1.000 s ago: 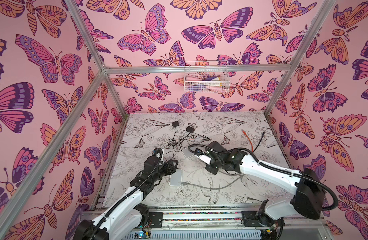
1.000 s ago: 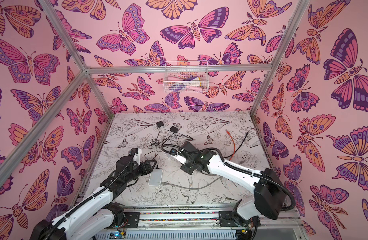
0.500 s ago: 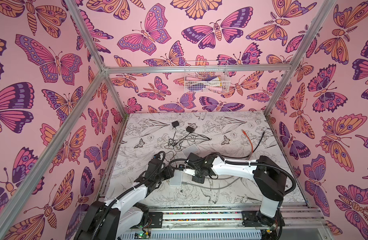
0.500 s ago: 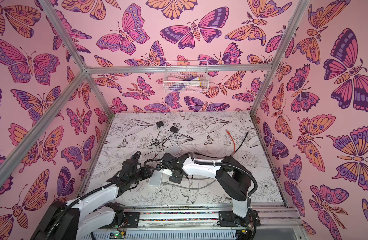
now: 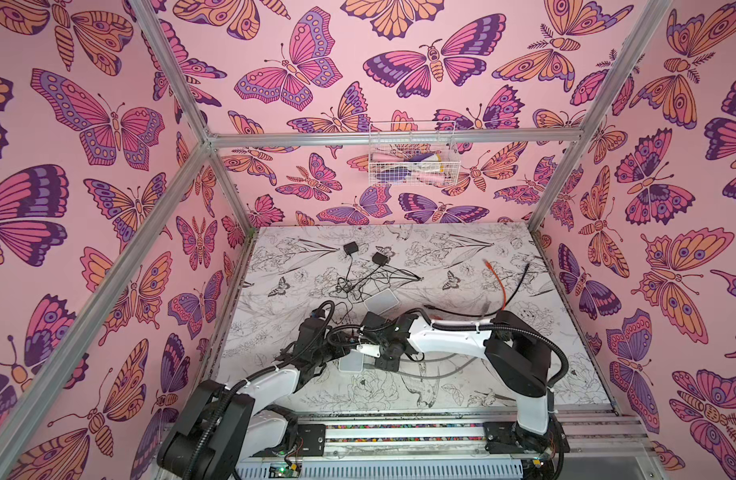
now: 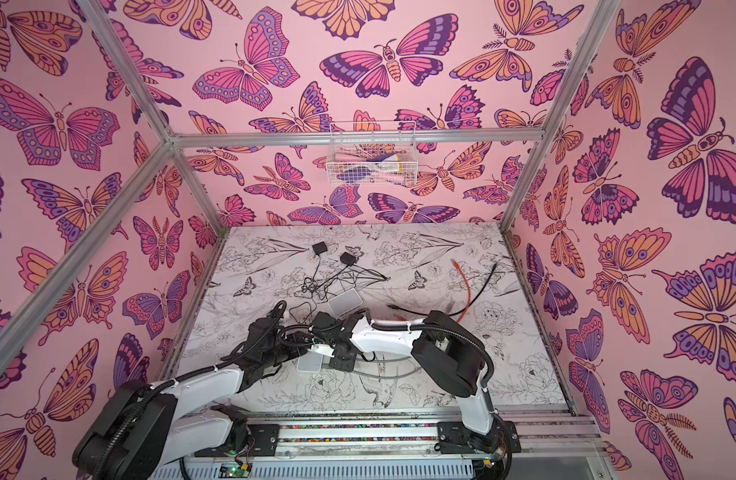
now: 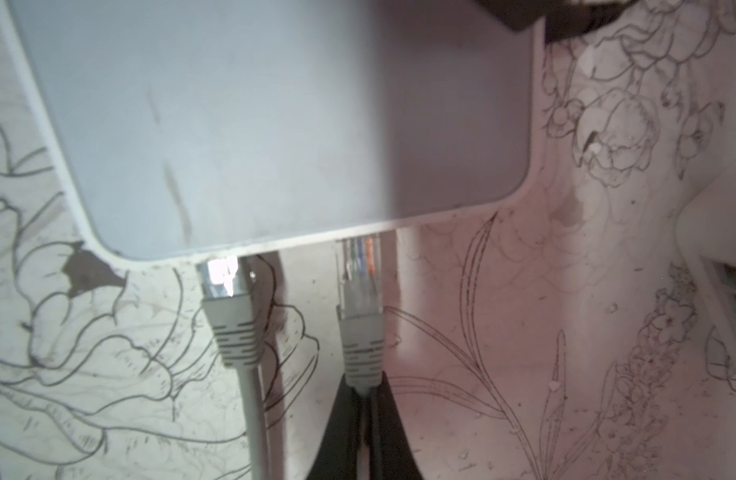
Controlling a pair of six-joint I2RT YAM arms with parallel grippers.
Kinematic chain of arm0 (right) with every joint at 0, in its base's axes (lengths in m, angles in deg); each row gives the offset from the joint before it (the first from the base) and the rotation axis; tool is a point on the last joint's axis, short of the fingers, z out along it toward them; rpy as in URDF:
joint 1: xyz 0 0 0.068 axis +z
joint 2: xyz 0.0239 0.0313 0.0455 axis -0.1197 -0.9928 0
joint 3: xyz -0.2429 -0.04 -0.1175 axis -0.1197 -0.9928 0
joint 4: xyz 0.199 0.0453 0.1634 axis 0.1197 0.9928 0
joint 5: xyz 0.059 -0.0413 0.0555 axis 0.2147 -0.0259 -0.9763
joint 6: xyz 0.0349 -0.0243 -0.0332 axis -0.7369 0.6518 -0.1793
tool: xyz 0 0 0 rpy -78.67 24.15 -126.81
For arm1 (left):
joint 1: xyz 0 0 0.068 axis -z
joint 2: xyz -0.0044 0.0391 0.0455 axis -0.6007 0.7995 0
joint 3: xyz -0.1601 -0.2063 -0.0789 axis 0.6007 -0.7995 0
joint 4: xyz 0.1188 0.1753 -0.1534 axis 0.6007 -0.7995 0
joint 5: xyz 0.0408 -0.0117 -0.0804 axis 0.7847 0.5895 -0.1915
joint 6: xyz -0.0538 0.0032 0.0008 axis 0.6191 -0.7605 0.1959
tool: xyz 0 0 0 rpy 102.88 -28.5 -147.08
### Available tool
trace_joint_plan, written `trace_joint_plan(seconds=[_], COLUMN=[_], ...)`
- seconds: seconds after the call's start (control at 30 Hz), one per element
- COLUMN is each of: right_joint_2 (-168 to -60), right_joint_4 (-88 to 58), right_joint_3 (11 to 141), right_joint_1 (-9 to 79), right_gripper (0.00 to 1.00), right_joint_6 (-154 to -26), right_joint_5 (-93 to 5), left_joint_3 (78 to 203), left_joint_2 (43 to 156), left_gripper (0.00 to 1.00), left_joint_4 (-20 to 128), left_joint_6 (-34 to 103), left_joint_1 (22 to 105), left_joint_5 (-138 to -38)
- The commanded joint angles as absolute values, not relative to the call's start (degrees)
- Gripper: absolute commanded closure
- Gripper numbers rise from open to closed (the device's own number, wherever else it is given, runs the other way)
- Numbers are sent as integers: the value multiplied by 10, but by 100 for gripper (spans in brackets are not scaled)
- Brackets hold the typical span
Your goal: Insert the plug into the switch port
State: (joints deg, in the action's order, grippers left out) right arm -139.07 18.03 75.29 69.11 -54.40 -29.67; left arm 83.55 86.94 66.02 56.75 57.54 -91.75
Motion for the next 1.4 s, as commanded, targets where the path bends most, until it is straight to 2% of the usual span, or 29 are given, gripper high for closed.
trace_joint_plan(seconds=[0.0,0.43,0.83,1.1,1.37], right_joint_2=[-1404,-1405,-1372,-1371,-1403], right_joint_4=[194,159,86,39,58], right_joint_3=[773,774,733,726,774], right_joint_1=[693,693,693,693,692], right_gripper=[100,100,100,100,100], right_joint_6=[-537,-560,-606,-619,-622], right_joint_5=[-295,-277,-328,-358,-369], left_joint_3=[823,800,780,770,746], left_joint_2=[883,889,879,879,875], left_gripper=[51,54,53,54,55], left_joint_4=[682,712,731,734,745], left_joint_6=[565,578,593,598,613], left_joint_1=[572,572,577,605,653], left_joint_5=[-933,-960,-961,-948,-914])
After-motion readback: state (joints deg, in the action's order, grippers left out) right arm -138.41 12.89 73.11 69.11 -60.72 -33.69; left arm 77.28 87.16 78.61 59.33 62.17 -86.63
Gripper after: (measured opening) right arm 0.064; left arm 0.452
